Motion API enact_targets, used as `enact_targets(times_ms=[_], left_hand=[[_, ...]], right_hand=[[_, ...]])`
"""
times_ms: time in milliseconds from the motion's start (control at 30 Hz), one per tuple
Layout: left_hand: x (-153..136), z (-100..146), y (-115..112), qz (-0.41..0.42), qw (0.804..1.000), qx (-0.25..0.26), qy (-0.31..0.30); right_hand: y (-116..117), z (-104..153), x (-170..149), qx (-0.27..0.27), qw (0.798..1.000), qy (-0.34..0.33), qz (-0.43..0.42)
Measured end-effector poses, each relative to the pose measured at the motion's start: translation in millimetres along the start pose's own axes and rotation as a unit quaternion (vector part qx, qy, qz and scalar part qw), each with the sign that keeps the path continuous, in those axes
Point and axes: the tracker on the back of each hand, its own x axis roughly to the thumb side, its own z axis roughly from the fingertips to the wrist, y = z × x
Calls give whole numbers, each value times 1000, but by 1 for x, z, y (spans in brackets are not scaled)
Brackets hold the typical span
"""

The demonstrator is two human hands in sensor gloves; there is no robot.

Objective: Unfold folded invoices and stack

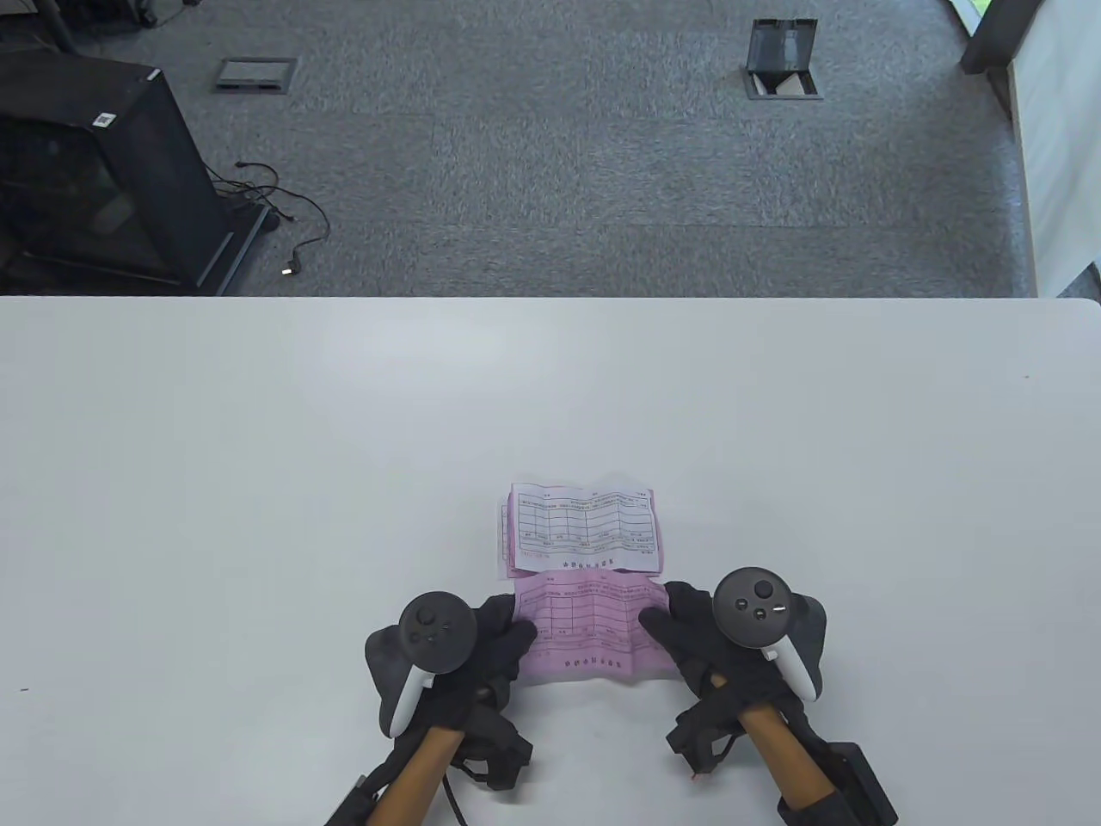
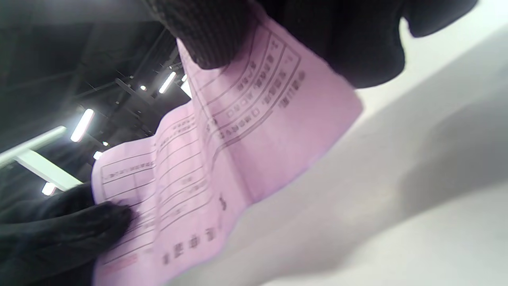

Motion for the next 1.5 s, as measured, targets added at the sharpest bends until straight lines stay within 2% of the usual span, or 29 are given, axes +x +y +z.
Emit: enact_targets(times_ms=[133,267,467,633,800,933,1067,1100,1200,1233,1267,1300,1367,1400,1500], left_hand=[[2,-1,-4,-36,999,-11,7],[4,-2,-9,-57,998,-19,16],[13,-3,-18,-166,986,-24,18],[21,-5,-32,-296,955,-24,23],[28,-1,-35,-362,932,-1,18],[26,1,-35,-368,930,-16,-9],[21,1,-33,-366,930,-31,5],[19,1,-33,-364,930,-39,8],[13,-3,-29,-334,939,-86,11],[11,-4,-28,-322,940,-115,13],[10,-4,-27,-312,941,-130,13],[9,-4,-26,-306,942,-137,16],[8,-4,-25,-308,941,-136,14],[8,-4,-26,-310,941,-136,12],[8,-4,-26,-313,940,-134,10]], right_hand=[[1,1,-1,-29,996,5,87],[7,0,0,-23,991,11,131],[18,-1,1,-26,976,25,214],[25,-2,7,-34,963,26,267],[27,-2,8,-39,955,29,291],[25,-2,8,-29,954,44,295],[21,0,10,-20,947,58,317],[19,1,11,-27,945,57,320],[5,14,25,-144,941,9,307],[3,20,33,-169,938,-35,301],[4,22,39,-170,938,-68,294],[10,25,47,-149,940,-107,287],[25,24,56,-91,943,-129,291],[36,22,61,-50,942,-143,300],[61,15,70,8,930,-160,331]])
